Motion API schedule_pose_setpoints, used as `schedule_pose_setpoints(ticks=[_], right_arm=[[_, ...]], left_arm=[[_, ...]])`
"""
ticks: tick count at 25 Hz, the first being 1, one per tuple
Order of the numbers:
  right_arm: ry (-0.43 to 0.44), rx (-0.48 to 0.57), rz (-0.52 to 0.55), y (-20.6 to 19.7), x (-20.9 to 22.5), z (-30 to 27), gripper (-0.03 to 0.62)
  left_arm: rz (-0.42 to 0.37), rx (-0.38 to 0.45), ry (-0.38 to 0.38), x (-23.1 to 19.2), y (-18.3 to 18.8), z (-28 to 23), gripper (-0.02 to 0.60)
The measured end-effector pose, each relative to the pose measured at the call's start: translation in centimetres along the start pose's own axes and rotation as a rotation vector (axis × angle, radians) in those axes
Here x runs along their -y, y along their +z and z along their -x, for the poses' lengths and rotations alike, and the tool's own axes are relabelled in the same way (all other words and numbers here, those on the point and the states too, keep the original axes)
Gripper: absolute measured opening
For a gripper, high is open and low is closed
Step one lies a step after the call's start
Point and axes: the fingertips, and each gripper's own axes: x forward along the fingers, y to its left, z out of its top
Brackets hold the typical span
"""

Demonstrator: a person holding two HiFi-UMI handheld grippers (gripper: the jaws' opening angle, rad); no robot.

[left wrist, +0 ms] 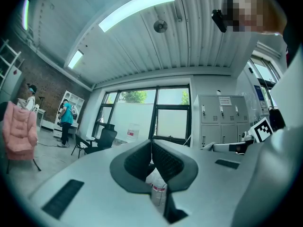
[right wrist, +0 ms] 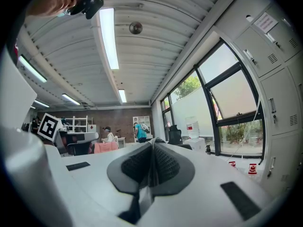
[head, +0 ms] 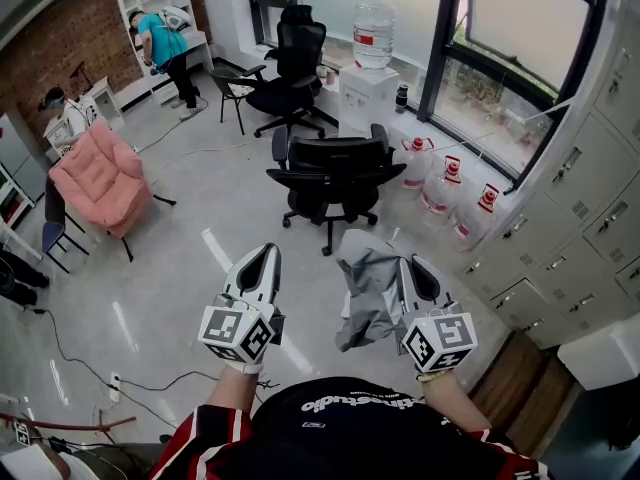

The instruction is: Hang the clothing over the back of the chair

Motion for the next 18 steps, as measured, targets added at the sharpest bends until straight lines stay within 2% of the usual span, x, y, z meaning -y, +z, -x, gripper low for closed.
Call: schedule_pose_setpoints(ticks=[11, 18], right_arm=[[0.035, 0.003, 0.02, 0.3, 2.6, -1.1, 0.021], [0.08, -0.003, 0.012, -0.1, 4.4, -1.1, 0.021]], left_arm=[[-0.008, 0.001, 0.0, 2.1, -0.9, -3.0, 0.026], [-0.007, 0.001, 0.046, 3.7, -2.2, -3.2, 0.026]])
